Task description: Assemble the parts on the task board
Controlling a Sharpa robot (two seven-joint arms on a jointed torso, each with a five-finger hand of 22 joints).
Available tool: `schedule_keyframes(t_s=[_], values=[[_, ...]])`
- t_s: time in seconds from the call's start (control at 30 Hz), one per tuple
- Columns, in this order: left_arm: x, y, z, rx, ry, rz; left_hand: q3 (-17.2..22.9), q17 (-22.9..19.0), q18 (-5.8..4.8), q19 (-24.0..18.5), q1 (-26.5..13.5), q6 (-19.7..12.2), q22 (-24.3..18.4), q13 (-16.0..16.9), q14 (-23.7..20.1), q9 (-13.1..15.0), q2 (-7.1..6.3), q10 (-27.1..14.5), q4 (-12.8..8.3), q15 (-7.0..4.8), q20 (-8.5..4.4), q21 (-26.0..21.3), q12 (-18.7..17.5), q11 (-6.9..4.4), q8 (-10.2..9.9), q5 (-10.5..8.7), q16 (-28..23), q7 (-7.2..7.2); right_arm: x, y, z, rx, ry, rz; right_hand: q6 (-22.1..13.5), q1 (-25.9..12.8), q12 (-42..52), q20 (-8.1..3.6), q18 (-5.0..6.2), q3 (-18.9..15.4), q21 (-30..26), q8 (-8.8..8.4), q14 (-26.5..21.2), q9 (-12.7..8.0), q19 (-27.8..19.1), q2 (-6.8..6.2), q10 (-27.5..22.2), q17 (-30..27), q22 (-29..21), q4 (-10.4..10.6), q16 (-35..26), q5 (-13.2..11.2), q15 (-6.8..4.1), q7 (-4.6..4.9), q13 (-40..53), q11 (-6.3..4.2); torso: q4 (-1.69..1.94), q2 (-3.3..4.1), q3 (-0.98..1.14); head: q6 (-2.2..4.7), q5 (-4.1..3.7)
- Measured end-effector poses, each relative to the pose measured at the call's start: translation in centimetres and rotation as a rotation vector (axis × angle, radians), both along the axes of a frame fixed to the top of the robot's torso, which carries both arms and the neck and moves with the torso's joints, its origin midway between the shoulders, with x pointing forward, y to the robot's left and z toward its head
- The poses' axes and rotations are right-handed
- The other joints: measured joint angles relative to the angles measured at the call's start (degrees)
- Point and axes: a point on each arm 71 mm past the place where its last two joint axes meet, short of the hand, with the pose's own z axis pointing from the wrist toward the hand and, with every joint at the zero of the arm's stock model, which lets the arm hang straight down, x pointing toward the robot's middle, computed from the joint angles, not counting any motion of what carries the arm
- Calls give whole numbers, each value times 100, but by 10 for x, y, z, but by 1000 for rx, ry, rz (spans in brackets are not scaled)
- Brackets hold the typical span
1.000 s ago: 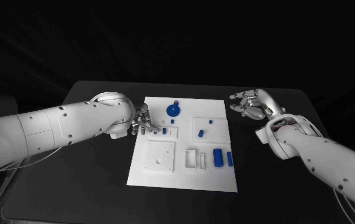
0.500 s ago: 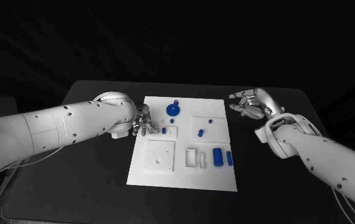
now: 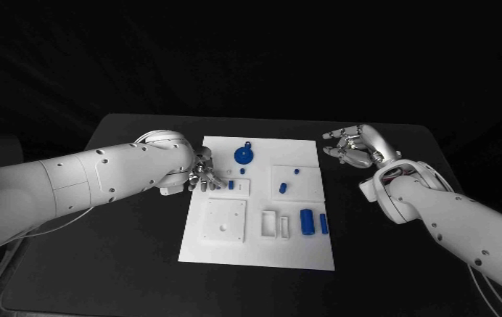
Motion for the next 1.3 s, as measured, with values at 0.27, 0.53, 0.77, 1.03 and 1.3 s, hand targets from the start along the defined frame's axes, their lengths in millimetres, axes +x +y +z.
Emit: schedule_keyframes(t_s=[0.27,0.53,0.77,1.03,1.3], values=[[0,-4,-6,-7,0,2,1,-1,0,0,37,-36,0,-1,0,1782,91,20,-1,0,0,31,0,-20,-17,21,0,-5,0,0,0,0,0,0,0,0,0,-20,0,0,-52,0,0,0,21,0,0,0,28,0,0,0,0,-1,0,0,0,3,0,-19,-19],[-1,-5,-6,-14,5,0,213,-1,0,0,530,-49,4,-3,1,1787,137,20,-468,5,0,31,0,-15,-17,527,0,6,0,0,0,0,0,1,1,-23,0,-20,0,0,-52,0,0,0,21,23,0,0,28,0,0,0,0,-1,0,0,7,-5,1,-37,-22],[-2,-4,-6,-25,10,5,56,-1,0,-21,698,-92,4,-58,-2,1786,118,9,-626,26,-20,31,-51,15,-18,887,0,49,0,0,0,1,1,1,5,-23,0,-20,0,0,-52,0,0,0,20,23,0,0,28,0,0,-1,0,-5,2,0,8,-7,1,-37,-23],[-3,-1,-7,-44,7,16,98,-2,0,-24,681,-151,3,-96,30,1787,178,10,-586,13,-17,84,-124,14,-9,684,0,108,0,0,0,1,2,1,6,-23,0,-20,-1,0,-52,0,0,0,20,23,0,0,34,0,0,-1,0,-6,8,0,10,-7,3,-26,-25],[-7,2,-6,-74,6,29,709,-2,-1,-74,663,-148,2,-109,41,1538,234,51,20,23,-8,195,-130,34,-45,365,0,86,0,1,0,2,3,2,8,-46,0,-20,-1,0,-74,0,0,0,20,-1,0,0,33,0,0,22,0,-8,19,0,12,-9,2,-17,-25]])
